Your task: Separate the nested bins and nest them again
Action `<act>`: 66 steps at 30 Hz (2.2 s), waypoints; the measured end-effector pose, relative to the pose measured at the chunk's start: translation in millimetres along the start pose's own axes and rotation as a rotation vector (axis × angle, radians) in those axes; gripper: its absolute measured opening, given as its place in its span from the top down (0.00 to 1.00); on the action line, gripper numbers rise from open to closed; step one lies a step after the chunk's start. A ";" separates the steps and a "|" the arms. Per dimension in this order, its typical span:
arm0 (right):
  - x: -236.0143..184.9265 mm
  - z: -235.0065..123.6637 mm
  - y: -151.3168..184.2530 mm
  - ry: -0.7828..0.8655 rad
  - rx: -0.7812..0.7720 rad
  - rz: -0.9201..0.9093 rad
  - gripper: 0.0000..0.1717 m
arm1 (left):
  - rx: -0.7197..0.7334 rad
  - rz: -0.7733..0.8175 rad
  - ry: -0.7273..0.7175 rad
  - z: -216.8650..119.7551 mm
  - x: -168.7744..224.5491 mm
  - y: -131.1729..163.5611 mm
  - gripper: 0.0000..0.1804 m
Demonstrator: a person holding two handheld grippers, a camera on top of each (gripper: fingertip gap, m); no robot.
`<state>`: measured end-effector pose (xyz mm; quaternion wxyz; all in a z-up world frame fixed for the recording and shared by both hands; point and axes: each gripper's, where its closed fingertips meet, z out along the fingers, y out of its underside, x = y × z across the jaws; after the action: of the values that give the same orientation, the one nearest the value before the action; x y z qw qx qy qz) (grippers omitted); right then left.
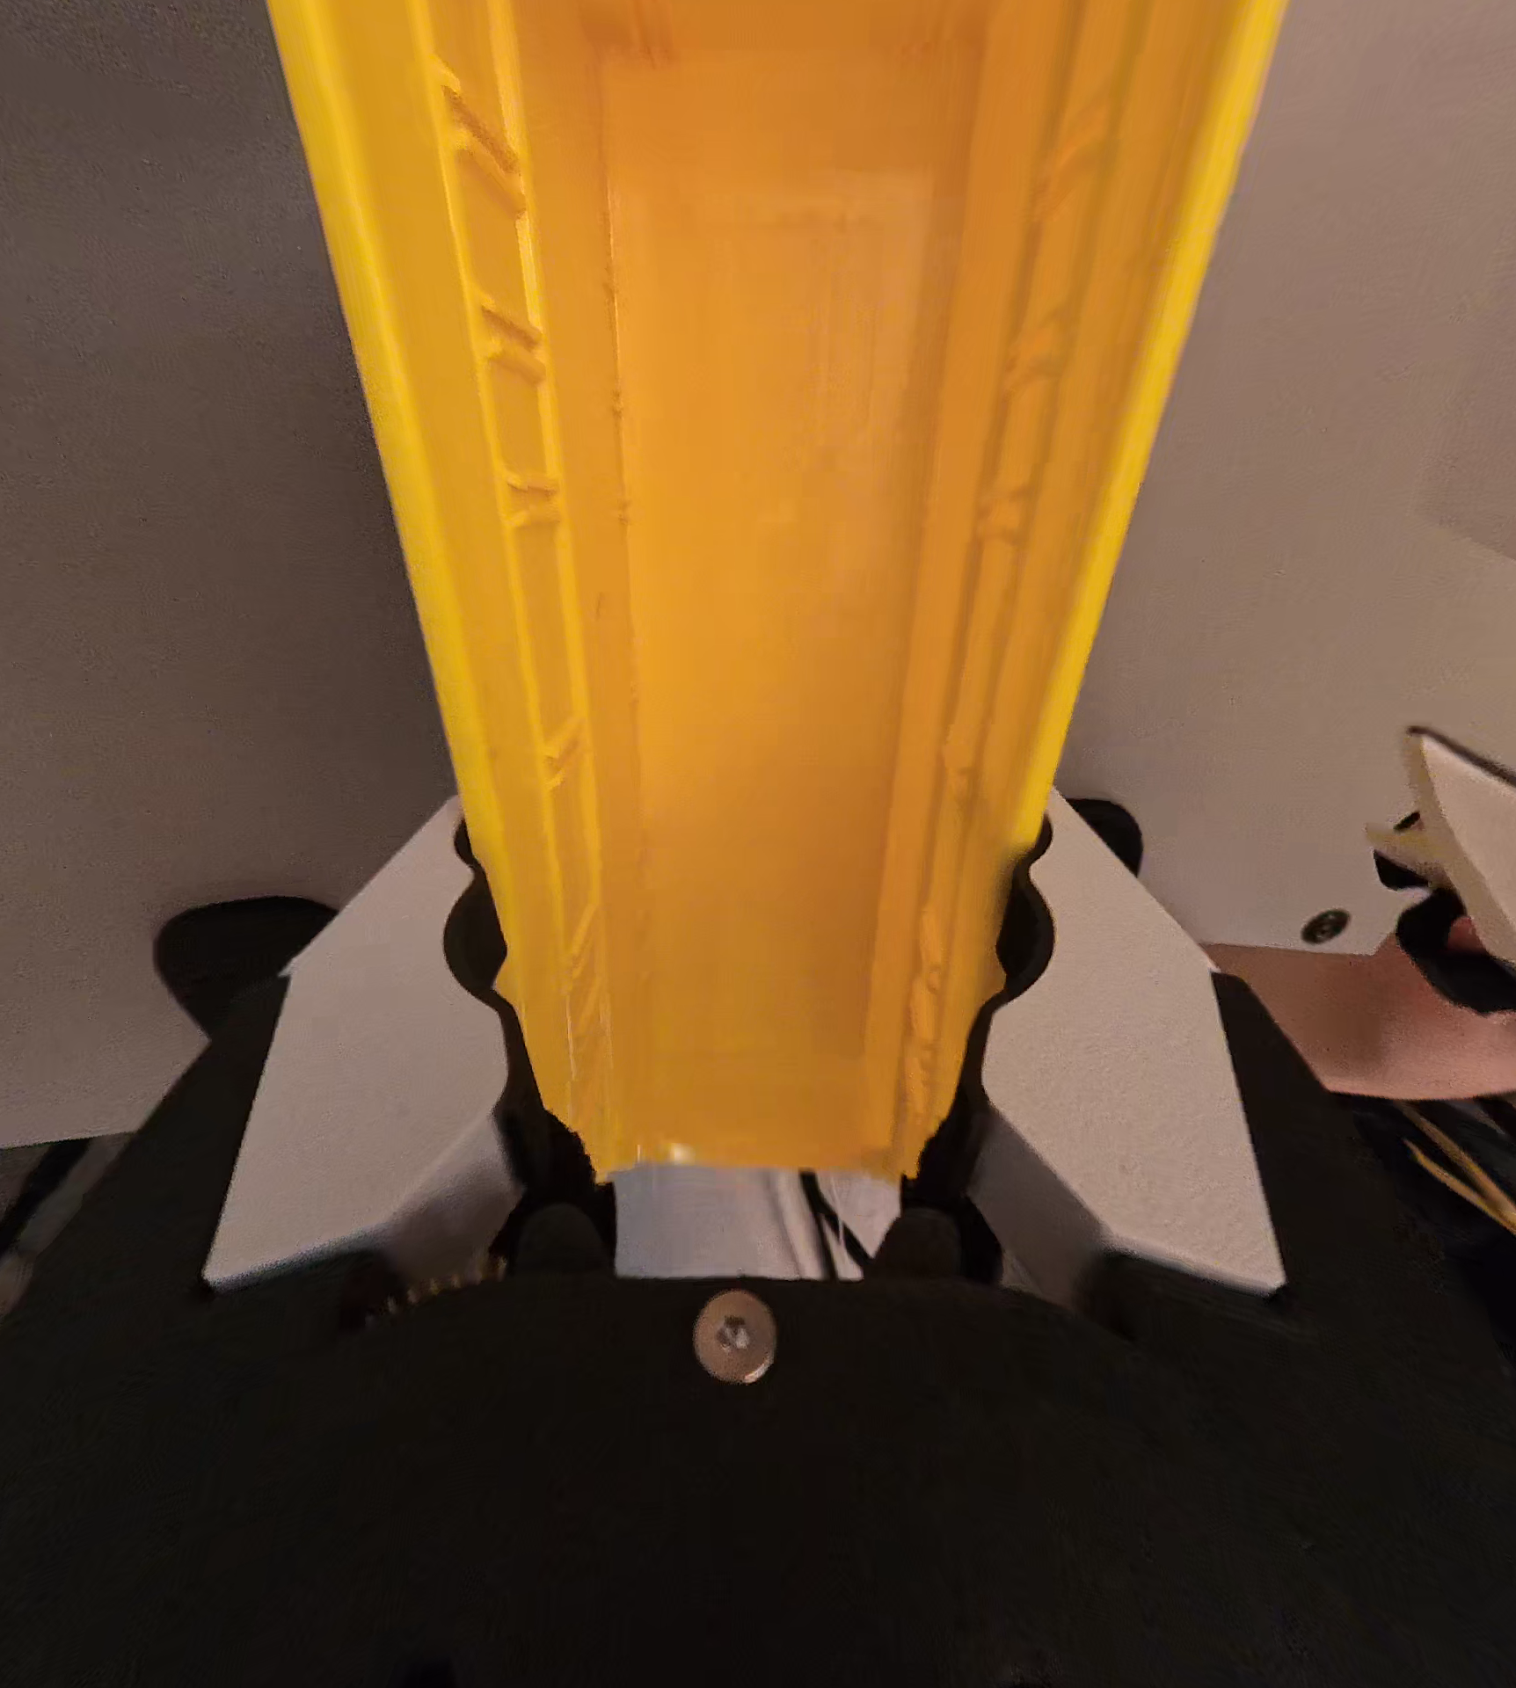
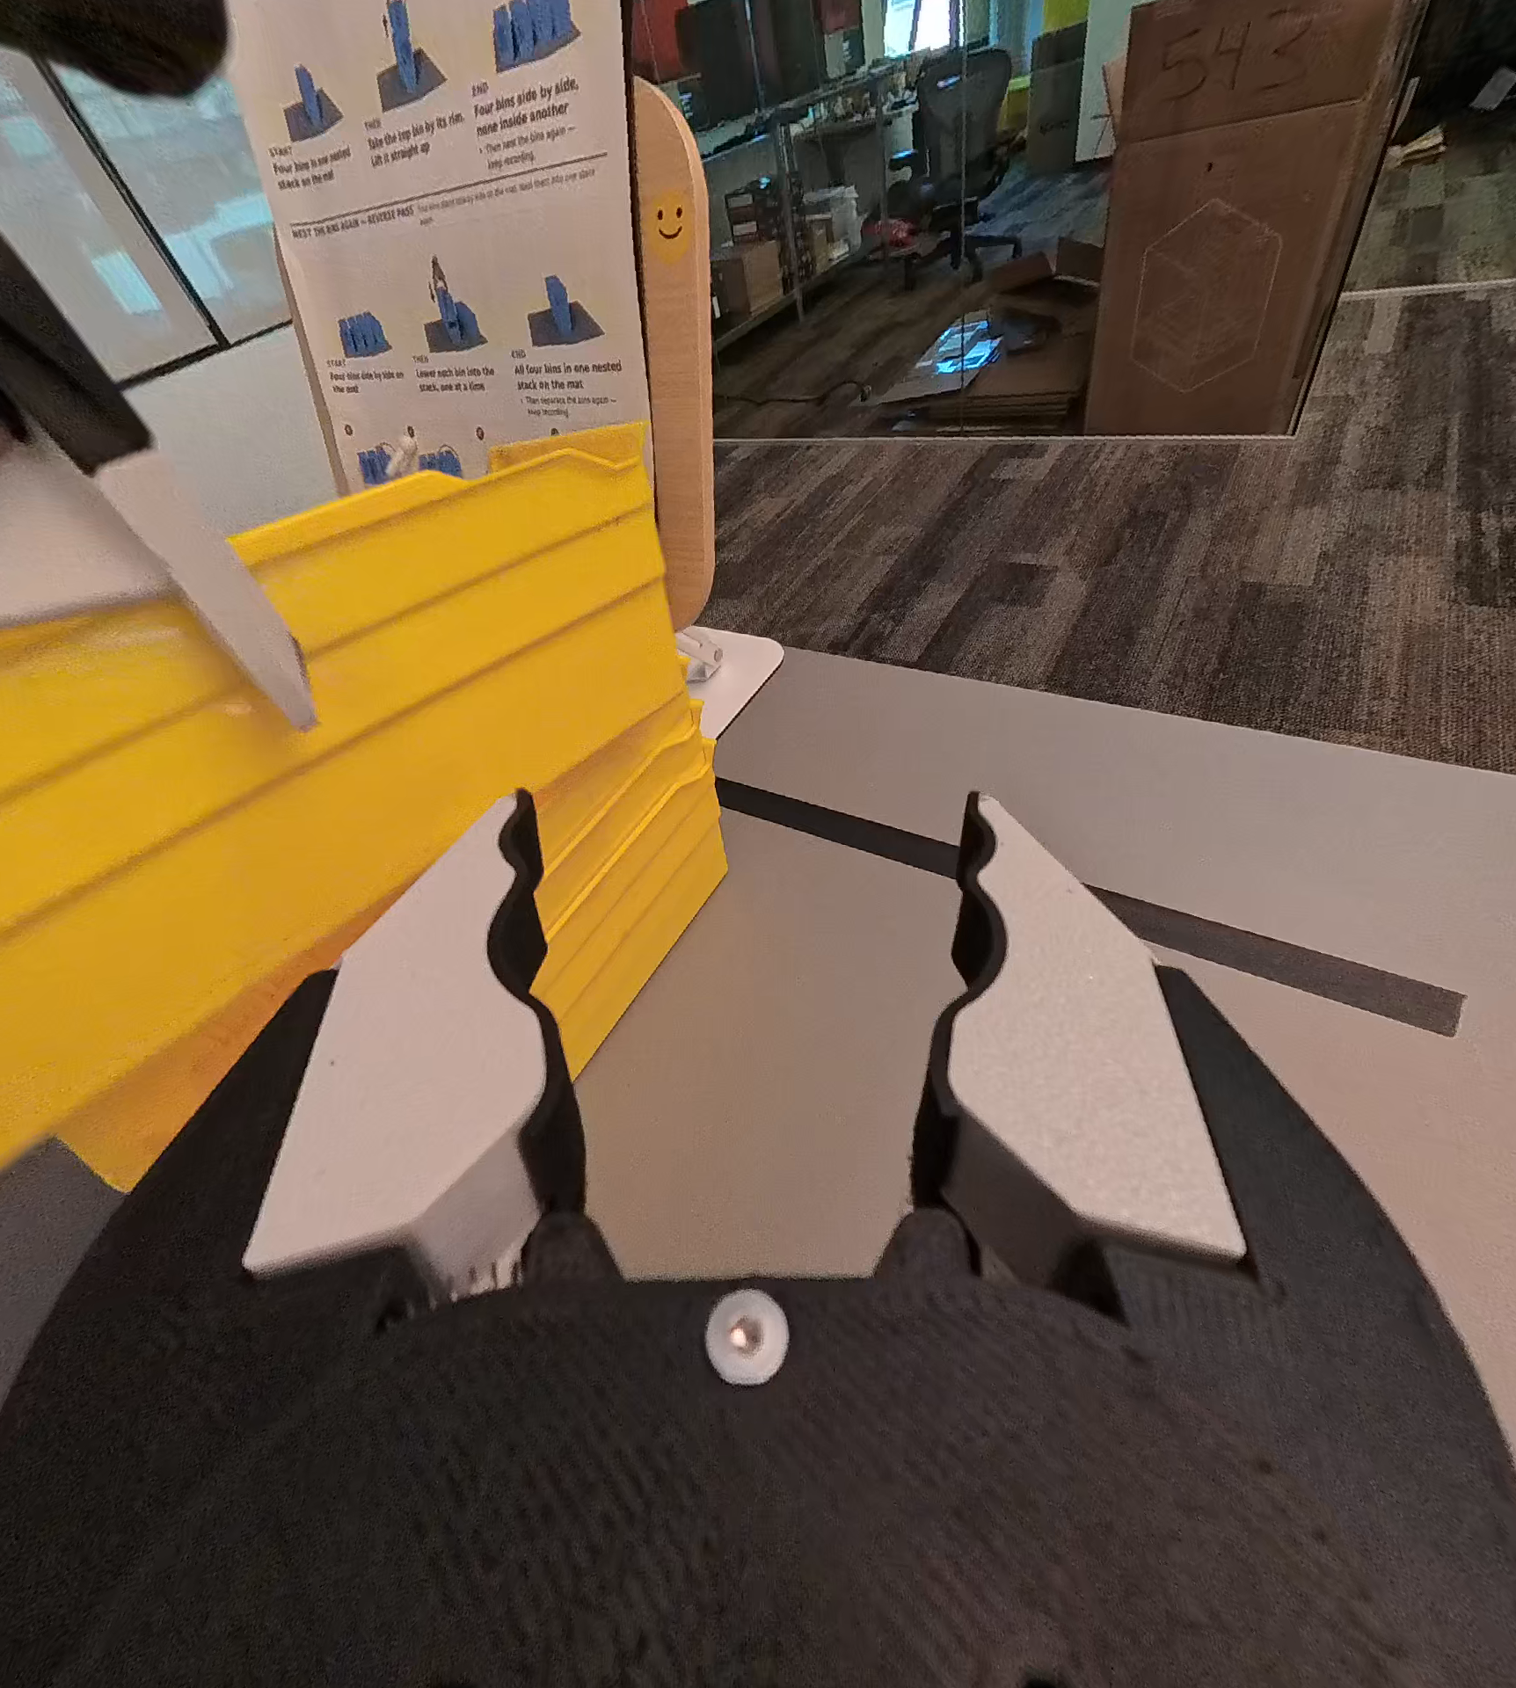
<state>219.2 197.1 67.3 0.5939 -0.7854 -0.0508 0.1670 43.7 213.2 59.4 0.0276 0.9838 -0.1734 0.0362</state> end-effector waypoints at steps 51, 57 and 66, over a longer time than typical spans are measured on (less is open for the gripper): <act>2.2 17.5 27.5 -0.021 -0.118 0.005 0.46 | -0.031 0.032 0.136 43.4 -14.2 -9.2 0.28; -0.2 23.0 27.1 0.009 -0.120 -0.063 0.47 | 0.301 0.274 0.252 -45.0 -34.7 -27.9 0.36; -9.1 10.1 -14.3 0.045 0.086 -0.181 0.47 | 1.441 0.714 0.549 -88.5 -71.2 76.9 0.59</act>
<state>209.0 207.9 80.4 0.6405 -0.7550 -0.1009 0.0973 -54.8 171.1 144.9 -0.5776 0.6036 -0.3953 0.3818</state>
